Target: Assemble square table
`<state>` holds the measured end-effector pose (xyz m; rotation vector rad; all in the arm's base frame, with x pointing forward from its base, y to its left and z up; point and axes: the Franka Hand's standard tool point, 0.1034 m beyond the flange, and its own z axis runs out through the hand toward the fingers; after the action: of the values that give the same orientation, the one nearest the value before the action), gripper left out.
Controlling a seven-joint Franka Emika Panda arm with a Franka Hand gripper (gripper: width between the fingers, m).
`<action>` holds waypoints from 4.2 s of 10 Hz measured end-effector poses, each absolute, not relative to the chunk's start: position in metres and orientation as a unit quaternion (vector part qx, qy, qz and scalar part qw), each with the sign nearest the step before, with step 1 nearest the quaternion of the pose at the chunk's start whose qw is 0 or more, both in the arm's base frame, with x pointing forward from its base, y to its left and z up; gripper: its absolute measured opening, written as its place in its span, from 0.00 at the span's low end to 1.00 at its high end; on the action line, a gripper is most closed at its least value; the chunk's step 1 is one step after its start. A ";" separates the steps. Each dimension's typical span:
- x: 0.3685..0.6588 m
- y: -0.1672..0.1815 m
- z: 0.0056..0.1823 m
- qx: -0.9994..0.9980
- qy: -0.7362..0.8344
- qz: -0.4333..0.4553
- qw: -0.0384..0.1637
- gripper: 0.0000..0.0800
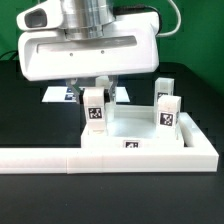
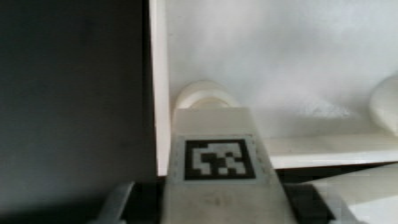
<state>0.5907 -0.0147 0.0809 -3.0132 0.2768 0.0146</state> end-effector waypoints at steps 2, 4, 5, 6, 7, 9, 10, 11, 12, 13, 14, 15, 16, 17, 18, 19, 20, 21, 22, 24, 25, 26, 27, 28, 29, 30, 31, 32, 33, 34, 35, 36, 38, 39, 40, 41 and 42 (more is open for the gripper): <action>0.588 -0.014 0.081 -0.993 0.105 -0.023 0.052 0.36; 0.588 -0.009 0.080 -0.982 0.173 -0.054 0.053 0.36; 0.589 -0.004 0.079 -0.970 0.222 -0.076 0.057 0.36; 0.590 -0.001 0.079 -0.961 0.255 -0.088 0.062 0.36; 0.590 0.000 0.079 -0.951 0.288 -0.085 0.068 0.36; 0.591 0.000 0.079 -0.939 0.326 -0.083 0.073 0.36; 0.590 -0.001 0.079 -0.923 0.368 -0.079 0.078 0.36; 0.591 0.000 0.078 -0.906 0.408 -0.077 0.084 0.36; 0.592 0.000 0.078 -0.891 0.439 -0.075 0.088 0.36; 0.592 0.000 0.078 -0.891 0.439 -0.075 0.089 0.37; 0.591 0.001 0.078 -0.897 0.427 -0.075 0.088 0.37; 0.592 0.001 0.077 -0.909 0.400 -0.076 0.086 0.65; 0.593 0.001 0.077 -0.915 0.387 -0.078 0.085 0.76; 0.594 0.002 0.077 -0.928 0.355 -0.078 0.082 0.76; 0.595 0.005 0.077 -0.943 0.314 -0.078 0.080 0.80; 0.596 0.006 0.077 -0.959 0.262 -0.079 0.077 0.80; 0.595 0.006 0.077 -0.968 0.226 -0.082 0.074 0.81; 0.595 0.006 0.077 -0.976 0.188 -0.085 0.070 0.81; 0.595 0.005 0.077 -0.981 0.158 -0.087 0.068 0.81; 0.593 0.003 0.075 -0.992 0.065 -0.093 0.055 0.81; 0.593 0.002 0.075 -0.994 0.020 -0.095 0.049 0.81; 0.593 0.002 0.075 -0.994 -0.010 -0.096 0.045 0.81; 0.593 0.001 0.075 -0.993 -0.054 -0.097 0.038 0.81; 0.593 0.000 0.075 -0.991 -0.089 -0.098 0.033 0.81; 0.593 -0.002 0.075 -0.987 -0.127 -0.098 0.026 0.81; 0.594 -0.003 0.075 -0.981 -0.167 -0.098 0.020 0.81; 0.594 -0.006 0.076 -0.975 -0.202 -0.097 0.014 0.81; 0.595 -0.010 0.077 -0.968 -0.231 -0.095 0.011 0.81; 0.596 -0.011 0.078 -0.965 -0.246 -0.094 0.008 0.81; 0.597 -0.011 0.078 -0.965 -0.244 -0.093 0.009 0.81; 0.596 -0.011 0.078 -0.965 -0.243 -0.093 0.009 0.81; 0.596 -0.011 0.078 -0.965 -0.243 -0.093 0.009 0.81; 0.596 -0.009 0.078 -0.965 -0.250 -0.083 0.013 0.81; 0.604 -0.006 0.080 -0.963 -0.258 -0.070 0.020 0.81; 0.613 -0.004 0.081 -0.963 -0.260 -0.069 0.023 0.81; 0.618 -0.003 0.082 -0.963 -0.261 -0.064 0.026 0.81; 0.622 -0.003 0.082 -0.963 -0.261 -0.063 0.028 0.81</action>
Offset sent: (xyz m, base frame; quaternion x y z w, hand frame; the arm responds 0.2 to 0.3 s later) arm -0.0192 0.0084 -0.0095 -0.0080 0.0578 0.2467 0.9673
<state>0.6219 -0.0034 0.0823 -2.9725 -0.8052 -0.1935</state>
